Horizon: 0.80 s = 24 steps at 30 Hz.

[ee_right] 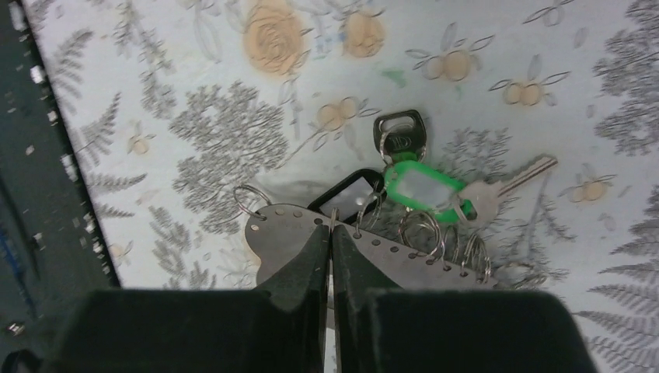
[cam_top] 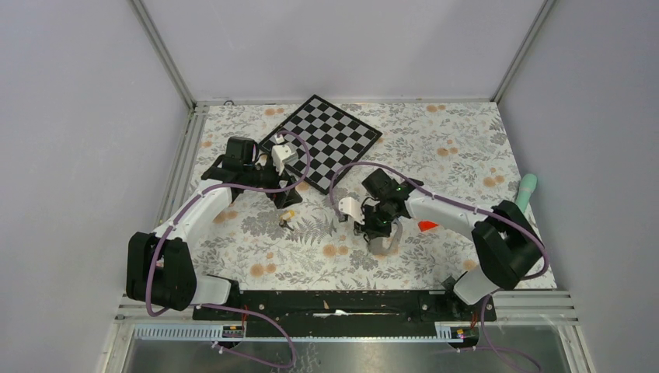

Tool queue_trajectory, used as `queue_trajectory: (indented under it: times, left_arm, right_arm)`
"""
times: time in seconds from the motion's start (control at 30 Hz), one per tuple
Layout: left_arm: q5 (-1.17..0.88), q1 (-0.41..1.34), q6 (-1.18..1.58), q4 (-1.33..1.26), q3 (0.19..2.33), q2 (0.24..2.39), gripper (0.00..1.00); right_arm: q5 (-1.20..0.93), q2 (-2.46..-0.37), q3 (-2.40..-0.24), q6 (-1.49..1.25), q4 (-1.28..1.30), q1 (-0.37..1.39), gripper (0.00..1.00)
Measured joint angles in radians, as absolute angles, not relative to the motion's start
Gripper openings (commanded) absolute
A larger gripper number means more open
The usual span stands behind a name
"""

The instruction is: Put the keys on the keyring

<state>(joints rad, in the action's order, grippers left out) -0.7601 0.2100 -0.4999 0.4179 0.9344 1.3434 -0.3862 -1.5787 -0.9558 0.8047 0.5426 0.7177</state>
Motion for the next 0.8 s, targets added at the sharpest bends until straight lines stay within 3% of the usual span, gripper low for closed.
queue_trajectory:
  times: [0.8]
  left_arm:
    - [-0.801, 0.21, -0.5, 0.418, 0.937, 1.364, 0.92]
  right_arm:
    - [-0.52, -1.365, -0.84, 0.834, 0.703, 0.614, 0.0]
